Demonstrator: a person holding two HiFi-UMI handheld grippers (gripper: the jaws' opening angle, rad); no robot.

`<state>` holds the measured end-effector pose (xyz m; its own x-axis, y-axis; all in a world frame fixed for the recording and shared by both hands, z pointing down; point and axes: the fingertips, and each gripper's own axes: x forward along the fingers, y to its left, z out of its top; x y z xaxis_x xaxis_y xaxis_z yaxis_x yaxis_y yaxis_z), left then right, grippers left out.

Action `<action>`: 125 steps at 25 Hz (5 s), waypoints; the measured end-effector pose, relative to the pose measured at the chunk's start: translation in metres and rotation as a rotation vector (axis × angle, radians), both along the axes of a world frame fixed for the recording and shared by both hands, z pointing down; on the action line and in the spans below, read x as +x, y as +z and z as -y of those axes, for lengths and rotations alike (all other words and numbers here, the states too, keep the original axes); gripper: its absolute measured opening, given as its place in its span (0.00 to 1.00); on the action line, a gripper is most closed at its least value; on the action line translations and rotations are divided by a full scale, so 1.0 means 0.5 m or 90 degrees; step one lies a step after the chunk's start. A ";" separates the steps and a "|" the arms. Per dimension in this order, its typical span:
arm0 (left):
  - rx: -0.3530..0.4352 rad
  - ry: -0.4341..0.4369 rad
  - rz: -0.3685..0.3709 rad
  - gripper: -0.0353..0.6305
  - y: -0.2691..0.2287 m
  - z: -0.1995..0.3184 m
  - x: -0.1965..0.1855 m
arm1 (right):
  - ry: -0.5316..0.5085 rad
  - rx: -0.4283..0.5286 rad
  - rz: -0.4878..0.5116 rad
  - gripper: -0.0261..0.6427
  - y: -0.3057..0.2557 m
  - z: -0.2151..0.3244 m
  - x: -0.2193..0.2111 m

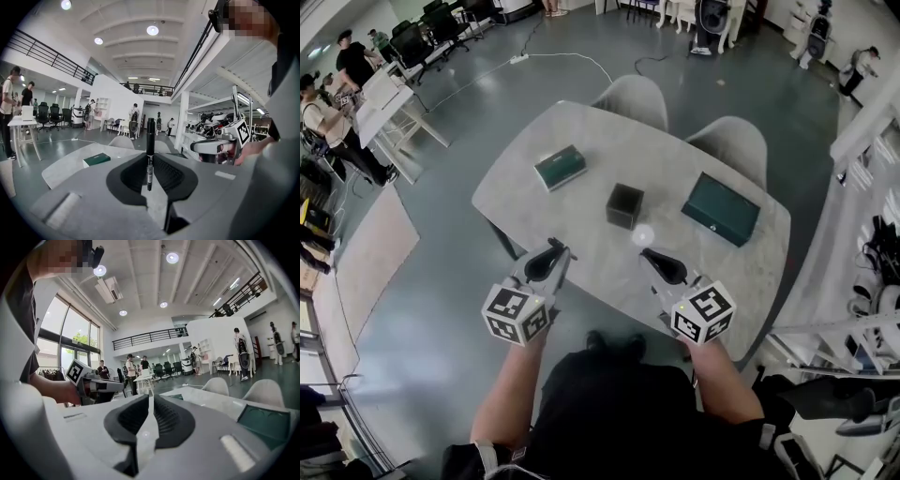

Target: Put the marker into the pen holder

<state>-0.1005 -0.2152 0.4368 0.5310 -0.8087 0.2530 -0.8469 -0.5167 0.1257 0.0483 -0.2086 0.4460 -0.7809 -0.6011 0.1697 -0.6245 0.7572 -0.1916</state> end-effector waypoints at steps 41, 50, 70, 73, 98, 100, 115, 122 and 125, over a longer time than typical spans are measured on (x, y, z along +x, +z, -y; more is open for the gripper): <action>-0.033 0.123 -0.050 0.13 0.138 0.429 0.113 | 0.056 -0.057 -0.058 0.07 0.043 0.352 0.022; -0.080 0.154 -0.032 0.13 0.267 0.463 0.146 | 0.062 -0.106 -0.055 0.07 0.110 0.371 0.050; -0.079 0.205 0.092 0.13 0.337 0.427 0.144 | 0.055 -0.132 -0.078 0.07 0.133 0.353 0.058; -0.093 0.211 0.106 0.13 0.352 0.426 0.137 | 0.051 -0.135 -0.078 0.07 0.137 0.353 0.048; -0.144 0.201 0.155 0.12 0.388 0.422 0.132 | 0.051 -0.147 -0.076 0.07 0.150 0.331 0.050; -0.146 0.194 0.154 0.12 0.387 0.419 0.126 | 0.053 -0.146 -0.076 0.07 0.149 0.329 0.053; -0.070 0.129 0.077 0.12 0.216 0.327 -0.009 | 0.046 -0.079 -0.068 0.07 0.057 0.264 -0.042; -0.055 0.107 0.039 0.12 0.157 0.218 -0.102 | 0.066 -0.061 -0.069 0.07 0.025 0.158 -0.082; -0.061 0.102 0.029 0.11 0.147 0.186 -0.130 | 0.082 -0.063 -0.083 0.07 0.028 0.119 -0.086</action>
<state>-0.1655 -0.3082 0.5105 0.6374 -0.6858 0.3513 -0.7606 -0.6331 0.1439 0.0054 -0.2681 0.4602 -0.6666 -0.6694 0.3280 -0.7390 0.6512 -0.1727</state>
